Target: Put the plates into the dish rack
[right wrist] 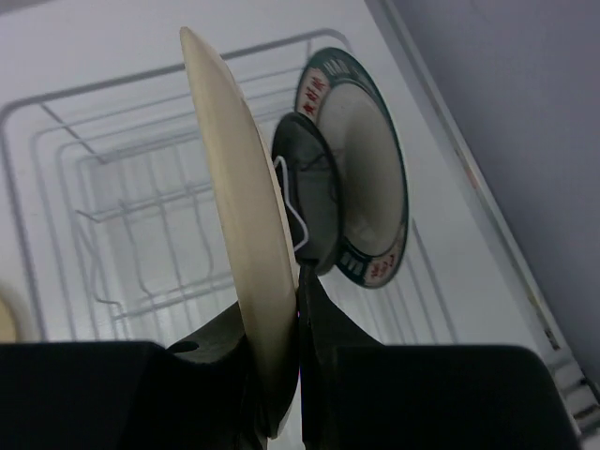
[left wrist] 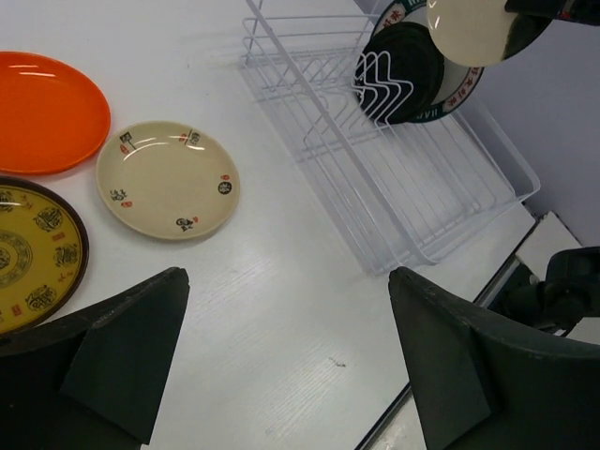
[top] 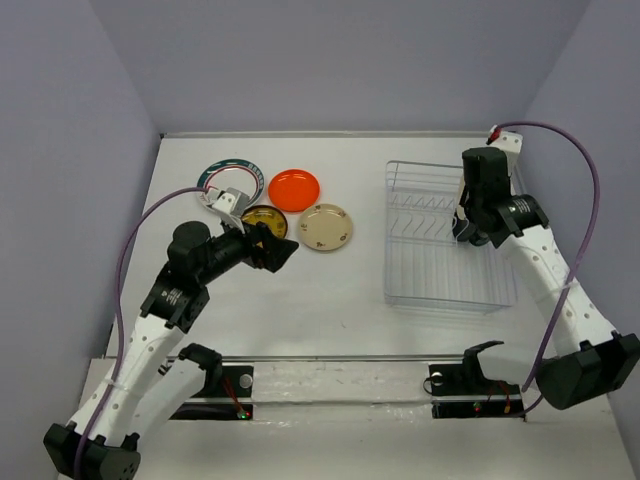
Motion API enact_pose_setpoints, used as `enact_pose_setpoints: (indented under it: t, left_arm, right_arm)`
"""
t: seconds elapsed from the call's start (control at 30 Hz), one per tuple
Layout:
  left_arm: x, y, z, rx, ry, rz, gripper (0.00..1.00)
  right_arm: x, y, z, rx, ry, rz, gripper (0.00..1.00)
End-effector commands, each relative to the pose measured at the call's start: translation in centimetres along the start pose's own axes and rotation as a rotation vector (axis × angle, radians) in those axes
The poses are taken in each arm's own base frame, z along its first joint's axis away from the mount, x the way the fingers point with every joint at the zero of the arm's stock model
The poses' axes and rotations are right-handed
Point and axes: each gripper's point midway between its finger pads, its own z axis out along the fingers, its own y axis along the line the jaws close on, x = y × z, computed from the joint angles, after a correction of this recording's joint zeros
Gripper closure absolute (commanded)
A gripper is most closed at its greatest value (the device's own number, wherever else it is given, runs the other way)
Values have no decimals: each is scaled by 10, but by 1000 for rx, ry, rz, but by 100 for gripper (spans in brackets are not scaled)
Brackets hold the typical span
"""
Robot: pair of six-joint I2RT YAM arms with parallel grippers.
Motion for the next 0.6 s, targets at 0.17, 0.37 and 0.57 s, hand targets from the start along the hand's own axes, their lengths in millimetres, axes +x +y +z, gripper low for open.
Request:
enact_pose_setpoints:
  t: [0.17, 0.37, 0.57]
  left_arm:
    - [-4, 11, -6, -116, -19, 61, 1]
    - [-6, 35, -9, -255, -38, 26, 1]
    - [5, 49, -2, -311, -14, -63, 1]
  right_arm:
    - [8, -27, 35, 160, 72, -127, 93]
    - [23, -10, 61, 122, 114, -176, 93]
    - [52, 2, 87, 64, 172, -191, 93]
